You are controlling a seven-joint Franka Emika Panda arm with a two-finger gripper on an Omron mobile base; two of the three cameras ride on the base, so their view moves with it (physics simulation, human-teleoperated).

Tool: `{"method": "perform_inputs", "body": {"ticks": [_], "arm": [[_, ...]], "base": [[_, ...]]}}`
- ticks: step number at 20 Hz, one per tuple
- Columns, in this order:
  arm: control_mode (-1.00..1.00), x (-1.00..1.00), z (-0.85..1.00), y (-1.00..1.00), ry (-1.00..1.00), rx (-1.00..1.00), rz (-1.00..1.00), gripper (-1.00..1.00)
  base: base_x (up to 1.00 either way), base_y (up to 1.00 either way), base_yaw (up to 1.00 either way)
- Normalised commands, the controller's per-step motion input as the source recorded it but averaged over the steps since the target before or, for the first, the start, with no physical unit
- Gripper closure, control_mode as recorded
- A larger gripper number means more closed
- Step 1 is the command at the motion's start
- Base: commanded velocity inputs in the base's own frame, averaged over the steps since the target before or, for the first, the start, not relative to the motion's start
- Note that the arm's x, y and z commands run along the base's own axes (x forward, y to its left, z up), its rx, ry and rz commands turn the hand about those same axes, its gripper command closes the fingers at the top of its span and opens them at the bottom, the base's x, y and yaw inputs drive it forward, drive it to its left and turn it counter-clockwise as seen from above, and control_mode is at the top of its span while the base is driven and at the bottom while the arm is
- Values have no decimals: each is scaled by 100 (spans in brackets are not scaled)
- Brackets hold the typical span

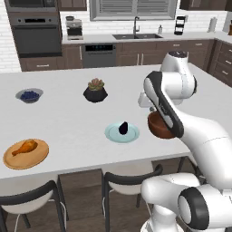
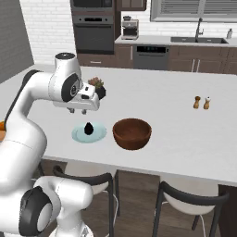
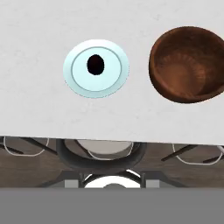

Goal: Pick the chicken drumstick and avocado from their plates and place them in the bowl. Then put the bowl in the fridge.

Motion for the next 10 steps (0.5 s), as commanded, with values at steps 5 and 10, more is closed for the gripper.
{"method": "perform_inputs", "body": {"ticks": [5, 10], "arm": [[-100, 44, 0, 31, 0, -1, 1, -100], [-100, 100, -2, 34, 0, -2, 5, -100]], "base": [[0, 0, 0], [0, 0, 0]]}}
